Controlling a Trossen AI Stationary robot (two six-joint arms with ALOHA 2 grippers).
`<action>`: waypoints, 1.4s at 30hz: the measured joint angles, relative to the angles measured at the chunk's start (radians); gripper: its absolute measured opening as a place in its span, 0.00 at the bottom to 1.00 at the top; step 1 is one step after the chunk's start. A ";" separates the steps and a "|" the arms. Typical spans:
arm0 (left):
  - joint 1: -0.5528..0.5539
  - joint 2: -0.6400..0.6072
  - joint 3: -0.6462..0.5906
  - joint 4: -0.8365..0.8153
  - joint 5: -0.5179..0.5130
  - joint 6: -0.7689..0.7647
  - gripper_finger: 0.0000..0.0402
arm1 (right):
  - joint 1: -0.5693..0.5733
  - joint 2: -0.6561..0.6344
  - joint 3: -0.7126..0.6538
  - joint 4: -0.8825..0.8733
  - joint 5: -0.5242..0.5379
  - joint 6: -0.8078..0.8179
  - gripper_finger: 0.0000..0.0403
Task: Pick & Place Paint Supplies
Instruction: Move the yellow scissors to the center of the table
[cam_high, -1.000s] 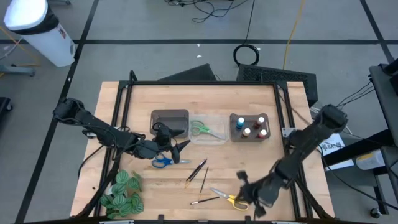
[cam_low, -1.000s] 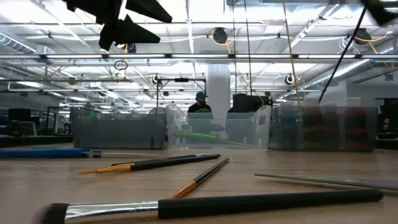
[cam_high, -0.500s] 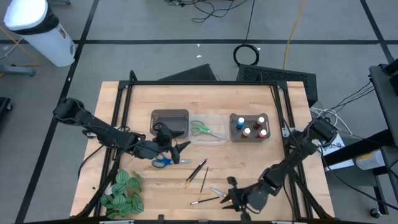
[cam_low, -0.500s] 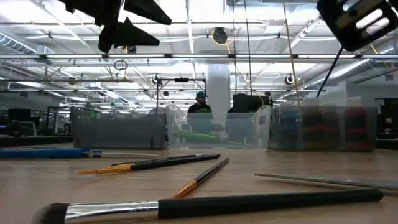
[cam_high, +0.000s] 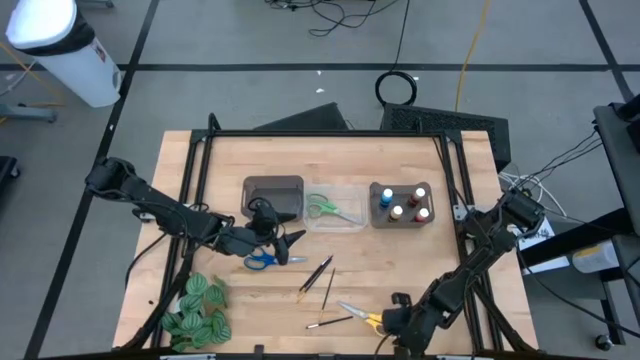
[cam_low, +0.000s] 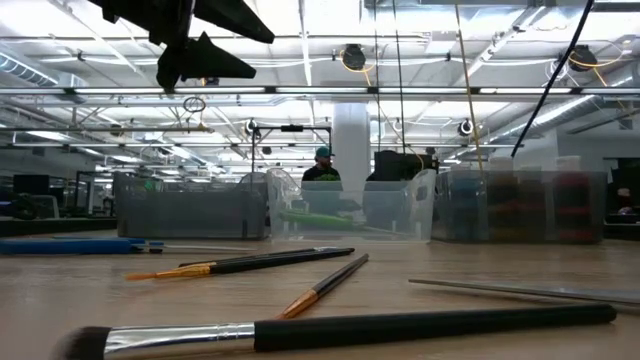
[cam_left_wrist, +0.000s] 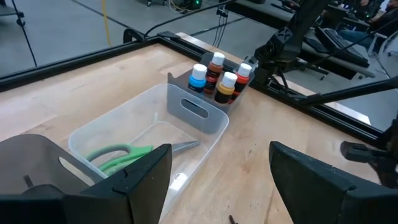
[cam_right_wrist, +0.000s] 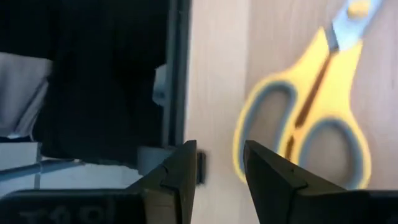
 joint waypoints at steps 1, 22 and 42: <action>0.000 0.000 0.000 0.000 0.000 0.000 0.70 | 0.000 0.000 -0.007 0.000 0.000 0.011 0.30; 0.000 0.000 0.000 0.000 0.041 -0.002 0.70 | -0.093 -0.003 -0.143 -0.003 0.265 -0.064 0.29; 0.009 0.293 0.000 0.217 0.351 0.016 0.70 | -0.244 -0.001 -0.168 -0.014 0.374 -0.043 0.29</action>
